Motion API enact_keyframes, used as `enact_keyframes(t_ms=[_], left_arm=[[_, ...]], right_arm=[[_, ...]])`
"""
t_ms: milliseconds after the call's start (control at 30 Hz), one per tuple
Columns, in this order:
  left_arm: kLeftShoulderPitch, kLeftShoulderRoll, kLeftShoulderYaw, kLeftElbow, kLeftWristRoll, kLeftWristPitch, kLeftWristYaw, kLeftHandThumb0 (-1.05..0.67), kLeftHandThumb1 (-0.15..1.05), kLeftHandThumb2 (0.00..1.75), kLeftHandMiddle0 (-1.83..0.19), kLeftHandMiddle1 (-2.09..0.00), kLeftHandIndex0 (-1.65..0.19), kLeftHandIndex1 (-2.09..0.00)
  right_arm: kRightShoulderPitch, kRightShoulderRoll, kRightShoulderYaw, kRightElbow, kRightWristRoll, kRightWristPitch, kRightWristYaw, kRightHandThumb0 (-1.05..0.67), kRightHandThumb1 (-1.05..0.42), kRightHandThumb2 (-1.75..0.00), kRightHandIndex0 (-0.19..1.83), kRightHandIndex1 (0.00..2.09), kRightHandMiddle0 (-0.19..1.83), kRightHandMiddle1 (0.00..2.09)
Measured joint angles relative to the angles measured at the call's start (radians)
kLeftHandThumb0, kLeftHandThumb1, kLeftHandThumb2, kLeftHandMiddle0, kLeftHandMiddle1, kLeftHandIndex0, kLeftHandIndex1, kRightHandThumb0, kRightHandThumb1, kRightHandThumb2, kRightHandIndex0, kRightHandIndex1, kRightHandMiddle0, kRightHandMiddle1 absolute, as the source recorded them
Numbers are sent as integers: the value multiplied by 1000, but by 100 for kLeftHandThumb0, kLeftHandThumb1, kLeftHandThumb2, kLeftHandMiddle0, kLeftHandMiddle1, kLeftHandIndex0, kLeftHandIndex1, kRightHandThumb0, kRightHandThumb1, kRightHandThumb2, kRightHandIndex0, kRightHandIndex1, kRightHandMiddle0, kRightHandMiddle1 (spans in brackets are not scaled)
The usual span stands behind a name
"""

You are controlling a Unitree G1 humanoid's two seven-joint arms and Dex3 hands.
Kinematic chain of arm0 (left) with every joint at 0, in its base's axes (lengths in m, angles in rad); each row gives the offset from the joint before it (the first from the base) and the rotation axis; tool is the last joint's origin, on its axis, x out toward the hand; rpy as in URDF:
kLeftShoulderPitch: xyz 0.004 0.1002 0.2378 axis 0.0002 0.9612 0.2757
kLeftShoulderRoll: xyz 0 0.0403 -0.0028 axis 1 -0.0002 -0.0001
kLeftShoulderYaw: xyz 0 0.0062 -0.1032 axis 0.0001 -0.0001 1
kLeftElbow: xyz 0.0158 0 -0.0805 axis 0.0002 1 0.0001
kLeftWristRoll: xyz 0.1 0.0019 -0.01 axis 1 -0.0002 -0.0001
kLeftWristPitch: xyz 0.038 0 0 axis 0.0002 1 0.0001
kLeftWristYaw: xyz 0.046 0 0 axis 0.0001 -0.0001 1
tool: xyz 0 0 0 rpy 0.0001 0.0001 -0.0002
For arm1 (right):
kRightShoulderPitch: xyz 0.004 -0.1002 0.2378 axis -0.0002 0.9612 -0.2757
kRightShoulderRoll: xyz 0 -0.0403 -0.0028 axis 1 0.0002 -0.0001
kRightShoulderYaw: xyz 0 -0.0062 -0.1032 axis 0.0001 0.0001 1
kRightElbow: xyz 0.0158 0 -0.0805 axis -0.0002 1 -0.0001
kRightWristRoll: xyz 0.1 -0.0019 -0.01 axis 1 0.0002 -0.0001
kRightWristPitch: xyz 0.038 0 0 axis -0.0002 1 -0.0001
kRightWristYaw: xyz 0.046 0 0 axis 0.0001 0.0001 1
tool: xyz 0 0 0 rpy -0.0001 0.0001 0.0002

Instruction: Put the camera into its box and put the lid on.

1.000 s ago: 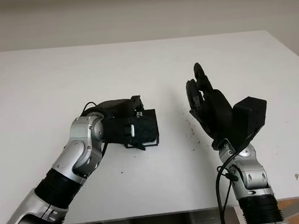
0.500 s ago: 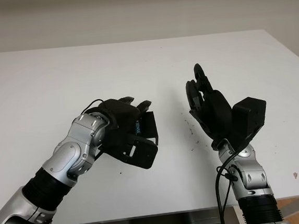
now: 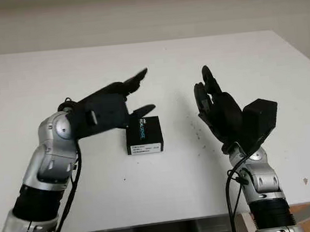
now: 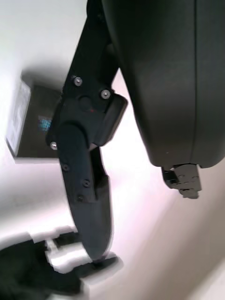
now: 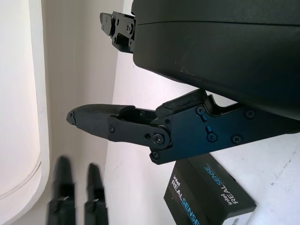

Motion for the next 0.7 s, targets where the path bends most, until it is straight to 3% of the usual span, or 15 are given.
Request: enact_keyframes(t_ms=[333, 700], left_arm=[[133, -178, 199, 3, -270, -75, 337, -81, 105, 68, 19, 0, 19, 0], [198, -194, 256, 77, -392, -162, 422, -77, 105, 66, 19, 0, 19, 0]], right_arm=[[-44, -5, -2, 80, -23, -15, -13, -76, -105, -67, -19, 0, -19, 0], [-66, -6, -7, 88, -27, -22, -15, -78, -105, -67, -19, 0, -19, 0]])
